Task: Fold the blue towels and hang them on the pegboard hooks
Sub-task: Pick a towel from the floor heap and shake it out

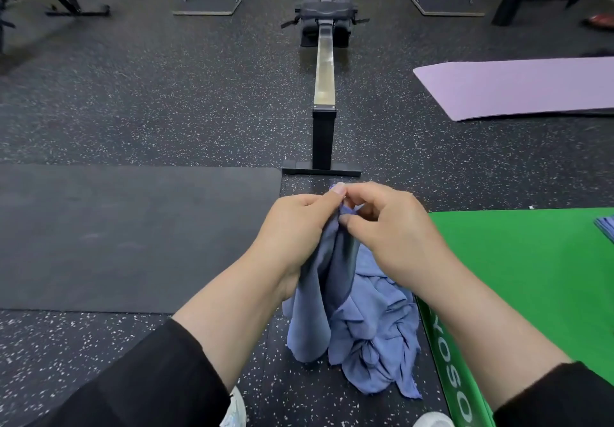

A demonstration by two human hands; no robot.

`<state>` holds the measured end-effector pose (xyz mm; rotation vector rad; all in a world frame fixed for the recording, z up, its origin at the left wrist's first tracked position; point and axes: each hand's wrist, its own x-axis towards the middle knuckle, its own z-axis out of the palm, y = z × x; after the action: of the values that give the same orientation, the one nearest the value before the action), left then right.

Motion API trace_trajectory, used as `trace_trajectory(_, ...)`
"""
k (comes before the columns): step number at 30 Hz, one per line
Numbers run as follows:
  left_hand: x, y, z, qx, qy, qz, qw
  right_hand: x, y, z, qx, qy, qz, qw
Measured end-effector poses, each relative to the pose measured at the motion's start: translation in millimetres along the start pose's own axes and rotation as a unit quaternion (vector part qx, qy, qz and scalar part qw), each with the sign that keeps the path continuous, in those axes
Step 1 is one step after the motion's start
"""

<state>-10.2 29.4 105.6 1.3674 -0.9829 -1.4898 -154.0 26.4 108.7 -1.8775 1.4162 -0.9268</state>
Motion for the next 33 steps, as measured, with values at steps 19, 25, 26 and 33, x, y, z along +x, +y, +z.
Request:
trace_trajectory(19, 8.0, 6.5, -11.3, -0.063, 0.088, 0.015, 0.994, -0.8, 9.7, -1.3, -0.050, -0.088, 0.101, 0.990)
trace_trajectory(25, 5.9, 3.5, -9.1, -0.032, 0.070, -0.016, 0.997, 0.2, -1.4, -3.2, 0.010, -0.029, 0.091, 0.995)
trace_trajectory(26, 5.1, 4.0, -8.8, -0.030, 0.065, -0.022, 0.997, -0.2, -1.8, -2.9, 0.011, -0.026, 0.091, 0.995)
trace_trajectory(33, 2.4, 5.5, -8.0, -0.006, 0.009, -0.001, 1.000, -1.6, -1.7, 2.4, 0.140, -0.031, 0.134, 0.981)
